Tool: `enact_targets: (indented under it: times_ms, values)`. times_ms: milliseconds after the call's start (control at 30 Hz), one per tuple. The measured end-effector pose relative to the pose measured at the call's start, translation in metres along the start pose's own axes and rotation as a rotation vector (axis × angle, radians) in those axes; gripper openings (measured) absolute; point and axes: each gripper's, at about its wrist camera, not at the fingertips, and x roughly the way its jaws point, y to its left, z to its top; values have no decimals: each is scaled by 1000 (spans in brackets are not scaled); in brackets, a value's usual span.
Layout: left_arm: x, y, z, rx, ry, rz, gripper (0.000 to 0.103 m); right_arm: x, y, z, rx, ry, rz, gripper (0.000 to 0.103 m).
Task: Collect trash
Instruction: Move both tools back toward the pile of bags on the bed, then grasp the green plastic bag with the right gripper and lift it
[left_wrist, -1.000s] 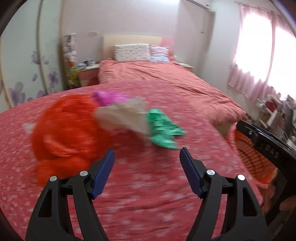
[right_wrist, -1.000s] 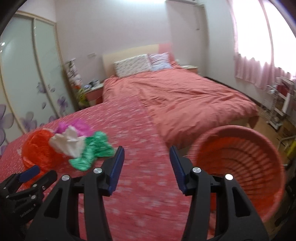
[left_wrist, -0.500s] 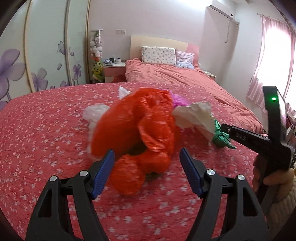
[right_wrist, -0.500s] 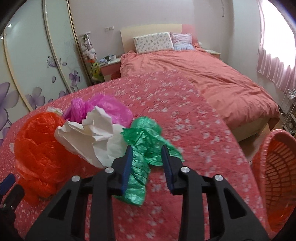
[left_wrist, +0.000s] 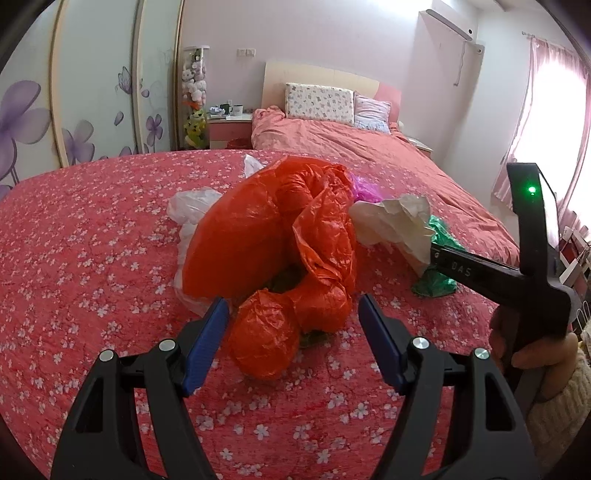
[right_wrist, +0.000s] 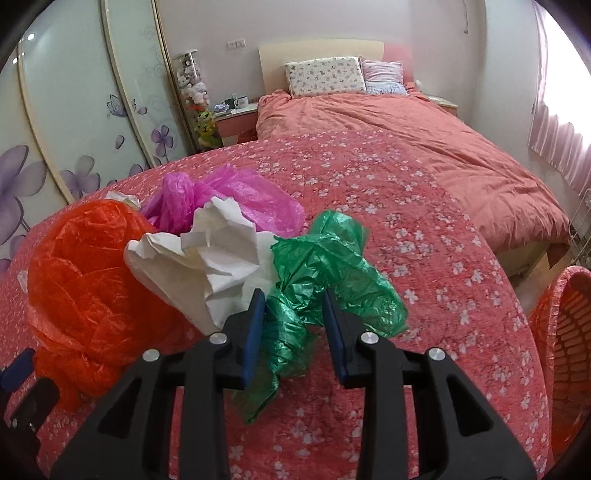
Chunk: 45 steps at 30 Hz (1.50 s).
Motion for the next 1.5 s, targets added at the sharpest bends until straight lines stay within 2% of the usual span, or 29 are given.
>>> enact_targets:
  times_ms: [133,267,600,733,1033,1167,1300,1500]
  values:
    - [-1,-3,1,3,0,-6,72,7,0,1,19,23,23,33]
    - [-2,-7,0,1,4,-12,72,8,0,1,12,21,36,25]
    - [-4,-25,4,11,-5,-32,72,-18,-30,-4,-5,-64,-66,22]
    - [-2,-47,10,14,-10,-56,72,-33,-49,-9,2,-108,-110,21]
    - [8,-106,23,4,-7,-112,72,-57,-98,-22,52,-149,-148,21]
    - [20,-128,27,55,-15,-87,72,-63,-112,-26,77,-156,-154,21]
    - [33,-123,31,4,33,-81,70,-66,-122,-30,97,-154,-155,21]
    - [9,-98,30,5,-8,-50,70,-73,-127,-35,103,-165,-154,22]
